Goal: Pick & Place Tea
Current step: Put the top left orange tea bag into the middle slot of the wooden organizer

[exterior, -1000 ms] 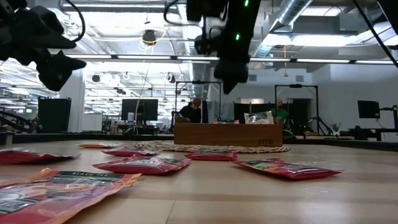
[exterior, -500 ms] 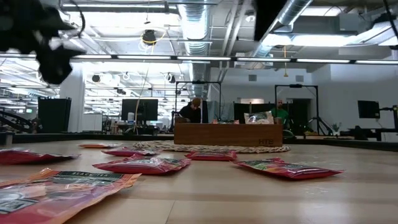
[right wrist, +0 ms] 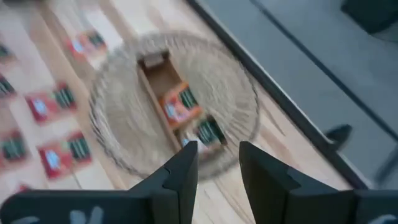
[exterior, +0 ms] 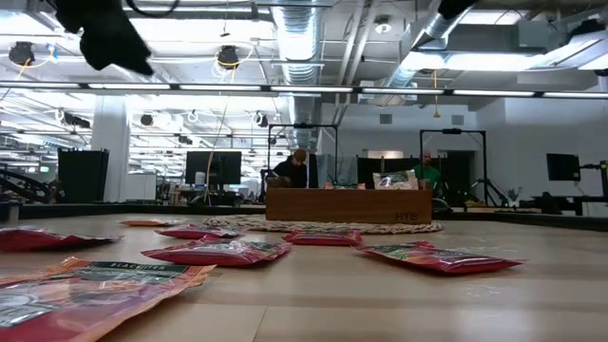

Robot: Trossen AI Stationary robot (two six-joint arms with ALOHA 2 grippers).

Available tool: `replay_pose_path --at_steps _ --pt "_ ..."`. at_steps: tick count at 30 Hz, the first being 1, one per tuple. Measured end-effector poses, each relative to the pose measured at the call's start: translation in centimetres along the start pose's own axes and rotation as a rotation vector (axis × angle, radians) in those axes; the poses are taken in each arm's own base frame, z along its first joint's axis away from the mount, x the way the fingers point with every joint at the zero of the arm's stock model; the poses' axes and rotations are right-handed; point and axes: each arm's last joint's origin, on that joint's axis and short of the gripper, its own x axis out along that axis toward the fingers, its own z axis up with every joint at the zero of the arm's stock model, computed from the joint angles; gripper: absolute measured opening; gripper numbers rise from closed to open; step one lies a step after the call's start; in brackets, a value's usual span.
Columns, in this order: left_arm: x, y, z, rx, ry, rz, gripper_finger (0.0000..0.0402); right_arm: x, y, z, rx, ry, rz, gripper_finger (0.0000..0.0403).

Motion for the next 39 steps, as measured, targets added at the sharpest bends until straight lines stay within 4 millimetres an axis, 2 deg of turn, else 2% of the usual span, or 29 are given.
replay_pose_path --at_steps 4,7,14,20,22,27,32,36,39 --pt "1.8 -1.9 1.1 0.048 0.158 0.007 0.0196 0.9 -0.8 -3.0 0.101 -0.143 0.107 0.0110" --pt "2.9 -2.3 1.8 0.017 0.247 0.006 0.0196 2.2 -1.1 -5.5 0.147 -0.225 0.172 0.0110" --pt "4.9 0.1 2.7 -0.110 0.407 0.197 0.0196 5.0 -1.3 -10.5 0.235 -0.410 0.337 0.0110" --pt "7.9 2.7 2.9 -0.223 0.546 0.286 0.0196 5.4 -2.2 -12.4 0.296 -0.599 0.442 0.0110" --pt "9.0 3.5 2.8 -0.210 0.591 0.319 0.0196 5.3 -2.6 -12.9 0.305 -0.656 0.489 0.0110" --pt "10.9 4.4 2.4 -0.036 0.644 0.395 0.0196 4.9 -3.7 -13.9 0.333 -0.736 0.555 0.0110" --pt "11.9 4.7 2.2 0.145 0.656 0.445 0.0196 5.2 -4.3 -14.9 0.348 -0.756 0.566 0.0110" --pt "12.4 4.6 2.3 0.218 0.664 0.397 0.0196 5.3 -4.5 -15.5 0.354 -0.771 0.600 0.0110" --pt "12.6 4.5 2.3 0.253 0.682 0.297 0.0196 5.5 -4.6 -15.9 0.354 -0.773 0.612 0.0110"
